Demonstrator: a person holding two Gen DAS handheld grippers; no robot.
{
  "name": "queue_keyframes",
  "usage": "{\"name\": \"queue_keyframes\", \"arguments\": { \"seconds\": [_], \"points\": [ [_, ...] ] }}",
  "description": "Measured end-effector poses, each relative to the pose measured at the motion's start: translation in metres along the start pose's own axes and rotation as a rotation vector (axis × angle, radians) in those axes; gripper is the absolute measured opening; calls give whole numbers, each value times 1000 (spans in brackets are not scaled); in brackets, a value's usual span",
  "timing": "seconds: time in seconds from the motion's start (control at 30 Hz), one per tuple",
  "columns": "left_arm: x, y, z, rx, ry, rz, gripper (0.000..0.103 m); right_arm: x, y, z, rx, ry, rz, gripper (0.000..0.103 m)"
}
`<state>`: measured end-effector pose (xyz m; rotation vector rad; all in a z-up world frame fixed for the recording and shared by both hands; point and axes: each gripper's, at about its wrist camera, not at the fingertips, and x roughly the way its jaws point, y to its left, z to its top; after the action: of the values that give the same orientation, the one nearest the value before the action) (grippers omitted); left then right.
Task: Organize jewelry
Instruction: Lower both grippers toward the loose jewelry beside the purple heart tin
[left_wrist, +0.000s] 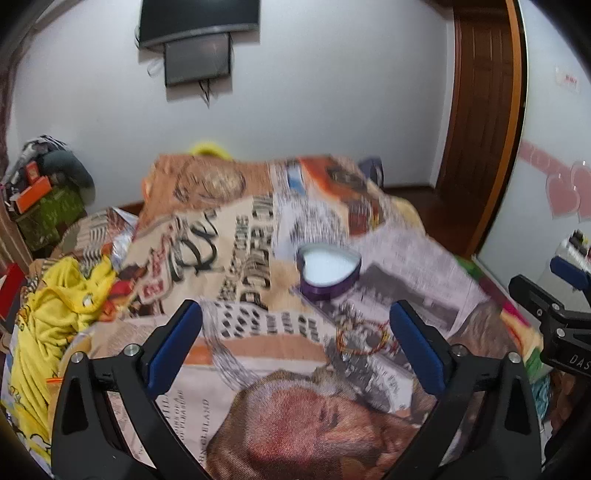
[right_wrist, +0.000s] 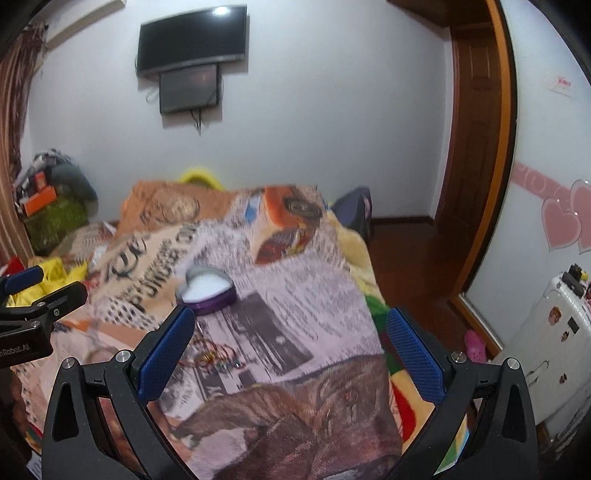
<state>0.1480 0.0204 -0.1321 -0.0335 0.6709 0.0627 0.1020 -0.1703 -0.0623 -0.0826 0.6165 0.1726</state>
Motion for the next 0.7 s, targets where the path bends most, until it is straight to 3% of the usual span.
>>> {"name": "queue_keyframes", "arguments": {
  "seconds": [0.3, 0.4, 0.57, 0.63, 0.7],
  "points": [
    [59, -12, -22, 62, 179, -39, 77, 47, 1, -19, -24, 130, 33, 103],
    [71, -18, -27, 82, 214, -64, 75, 59, 1, -25, -24, 160, 50, 101],
    [84, -22, -30, 71, 252, -131, 60, 74, 9, -32, -45, 213, 104, 84],
    [90, -20, -32, 49, 282, -167, 41, 79, 11, -34, -51, 231, 123, 77],
    [94, -19, -33, 35, 303, -194, 35, 84, 14, -37, -54, 257, 155, 69]
  ]
}}
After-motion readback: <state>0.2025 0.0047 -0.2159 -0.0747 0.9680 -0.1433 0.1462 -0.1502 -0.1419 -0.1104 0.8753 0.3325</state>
